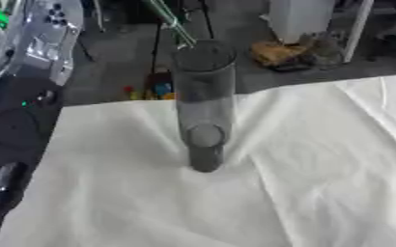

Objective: Arrange flowers into the vase.

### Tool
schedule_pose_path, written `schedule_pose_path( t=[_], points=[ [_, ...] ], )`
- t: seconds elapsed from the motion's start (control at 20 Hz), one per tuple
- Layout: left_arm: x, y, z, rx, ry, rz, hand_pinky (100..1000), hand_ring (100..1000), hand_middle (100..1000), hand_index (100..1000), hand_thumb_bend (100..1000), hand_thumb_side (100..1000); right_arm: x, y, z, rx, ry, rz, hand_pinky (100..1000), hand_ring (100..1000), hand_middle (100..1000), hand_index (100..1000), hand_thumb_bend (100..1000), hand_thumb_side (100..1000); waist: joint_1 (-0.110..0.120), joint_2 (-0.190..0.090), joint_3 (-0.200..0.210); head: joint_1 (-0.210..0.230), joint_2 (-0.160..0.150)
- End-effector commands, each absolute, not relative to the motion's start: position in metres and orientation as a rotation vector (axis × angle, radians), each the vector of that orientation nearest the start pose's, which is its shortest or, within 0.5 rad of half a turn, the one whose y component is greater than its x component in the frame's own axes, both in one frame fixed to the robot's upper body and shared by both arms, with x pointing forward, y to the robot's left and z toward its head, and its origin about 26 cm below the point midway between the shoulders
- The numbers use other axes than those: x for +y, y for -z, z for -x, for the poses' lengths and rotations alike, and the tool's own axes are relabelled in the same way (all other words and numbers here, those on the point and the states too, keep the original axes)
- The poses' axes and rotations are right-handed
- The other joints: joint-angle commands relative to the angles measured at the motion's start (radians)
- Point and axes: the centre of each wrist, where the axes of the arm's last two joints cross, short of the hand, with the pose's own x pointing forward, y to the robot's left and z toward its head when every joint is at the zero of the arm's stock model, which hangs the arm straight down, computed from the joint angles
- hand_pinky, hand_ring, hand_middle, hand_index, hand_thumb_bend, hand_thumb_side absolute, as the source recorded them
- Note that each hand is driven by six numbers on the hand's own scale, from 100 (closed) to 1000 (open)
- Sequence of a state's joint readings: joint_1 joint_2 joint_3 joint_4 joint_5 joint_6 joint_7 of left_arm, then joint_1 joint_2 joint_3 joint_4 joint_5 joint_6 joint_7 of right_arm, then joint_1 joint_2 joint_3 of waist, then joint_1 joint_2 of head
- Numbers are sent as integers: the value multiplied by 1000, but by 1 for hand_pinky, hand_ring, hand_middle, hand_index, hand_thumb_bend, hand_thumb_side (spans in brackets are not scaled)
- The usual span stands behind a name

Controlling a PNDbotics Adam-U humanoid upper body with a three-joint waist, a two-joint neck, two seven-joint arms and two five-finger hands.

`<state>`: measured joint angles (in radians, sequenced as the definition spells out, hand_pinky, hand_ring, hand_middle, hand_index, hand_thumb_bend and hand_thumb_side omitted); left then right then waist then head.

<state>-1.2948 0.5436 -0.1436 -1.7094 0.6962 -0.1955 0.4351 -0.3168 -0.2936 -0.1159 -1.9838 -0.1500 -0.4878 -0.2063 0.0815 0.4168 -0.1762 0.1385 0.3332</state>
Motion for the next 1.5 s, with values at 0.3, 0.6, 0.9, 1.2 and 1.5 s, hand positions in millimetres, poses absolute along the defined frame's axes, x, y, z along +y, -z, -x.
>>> schedule_pose_path(
  t=[0.3,0.6,0.9,1.2,1.5],
  points=[
    [174,-475,-306,3246,9,-830,100,100,100,100,157,218,-281,-215,-301,3457,-70,-87,871,829,667,907,100,1000,-1,-12,-9,2,-10],
    [173,-471,-308,3265,-1,-808,100,100,100,100,143,221,-281,-215,-301,3455,-68,-90,871,829,665,908,100,1000,3,-5,-14,2,-11],
    [173,-466,-312,3305,-28,-776,100,100,100,100,122,234,-282,-215,-301,3455,-73,-97,871,830,664,909,100,1000,6,-1,-16,3,-10],
    [171,-463,-314,3353,-26,-743,100,100,100,100,108,247,-281,-215,-301,3456,-73,-99,872,830,664,909,100,1000,11,-1,-19,4,-10],
    [171,-465,-317,3341,-68,-671,100,100,100,100,102,228,-281,-217,-301,3451,-68,-91,872,831,663,910,100,1000,19,4,-32,17,-34]
  ],
)
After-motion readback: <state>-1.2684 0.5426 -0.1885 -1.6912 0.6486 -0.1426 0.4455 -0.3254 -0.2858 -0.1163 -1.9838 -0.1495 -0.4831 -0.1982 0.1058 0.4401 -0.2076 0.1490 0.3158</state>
